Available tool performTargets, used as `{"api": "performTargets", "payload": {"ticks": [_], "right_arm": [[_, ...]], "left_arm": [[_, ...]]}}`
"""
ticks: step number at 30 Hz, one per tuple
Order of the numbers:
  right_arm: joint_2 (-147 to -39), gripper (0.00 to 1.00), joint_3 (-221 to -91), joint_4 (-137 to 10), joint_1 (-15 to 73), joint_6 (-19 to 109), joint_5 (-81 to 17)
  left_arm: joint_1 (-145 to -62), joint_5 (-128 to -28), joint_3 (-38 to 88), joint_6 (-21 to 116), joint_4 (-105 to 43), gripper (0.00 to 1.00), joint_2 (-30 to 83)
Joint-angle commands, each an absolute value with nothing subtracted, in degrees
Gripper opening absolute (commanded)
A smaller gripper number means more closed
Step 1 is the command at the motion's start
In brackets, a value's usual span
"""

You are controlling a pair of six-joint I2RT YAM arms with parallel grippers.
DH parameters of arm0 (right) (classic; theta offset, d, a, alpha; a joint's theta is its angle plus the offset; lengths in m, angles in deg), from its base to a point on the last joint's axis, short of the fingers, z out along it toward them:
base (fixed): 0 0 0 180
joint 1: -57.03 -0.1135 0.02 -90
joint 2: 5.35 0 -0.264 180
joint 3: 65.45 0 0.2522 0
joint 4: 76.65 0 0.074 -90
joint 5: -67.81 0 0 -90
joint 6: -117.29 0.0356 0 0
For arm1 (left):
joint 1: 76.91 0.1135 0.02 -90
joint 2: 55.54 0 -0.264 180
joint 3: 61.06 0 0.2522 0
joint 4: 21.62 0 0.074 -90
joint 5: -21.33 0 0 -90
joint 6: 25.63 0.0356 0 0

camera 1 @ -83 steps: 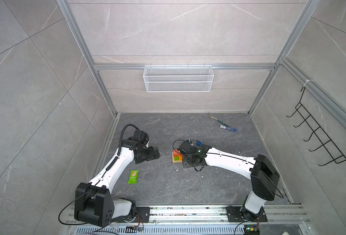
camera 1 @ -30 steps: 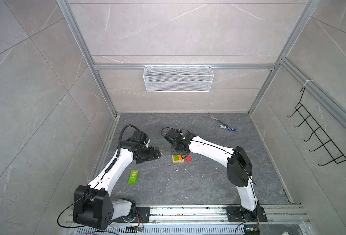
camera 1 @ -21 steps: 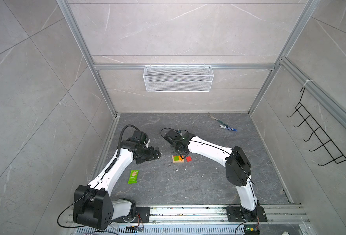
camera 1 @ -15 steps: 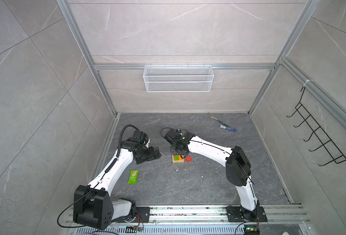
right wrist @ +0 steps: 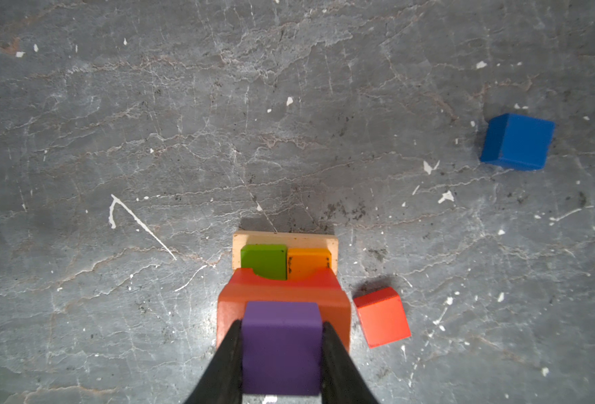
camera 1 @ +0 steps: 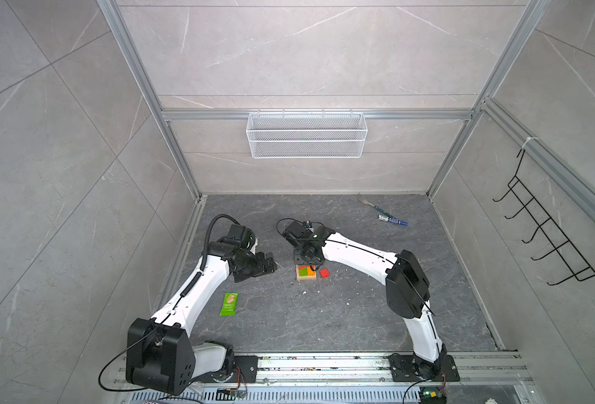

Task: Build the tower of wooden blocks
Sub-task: 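Lower the purple cube onto the orange bar with the right gripper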

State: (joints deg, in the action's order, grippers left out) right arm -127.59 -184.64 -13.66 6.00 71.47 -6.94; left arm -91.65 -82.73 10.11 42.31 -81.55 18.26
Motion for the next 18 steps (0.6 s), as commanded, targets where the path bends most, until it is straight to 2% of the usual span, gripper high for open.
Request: {"api": "performTargets", "payload": {"ticks": [1,18], "right_arm": [[-128.8,0.04,-186.4,-12.4,6.1,71.6,-6.3],[-128.1,0.19,-185.5,-12.9,6.2,71.3,-6.7]], "left_arm": [[-91.3,-83.7,10.1,42.5,-81.2,0.99,17.3],[-91.3,-83.6,10.2,42.6,-81.3,0.99,17.8]]}}
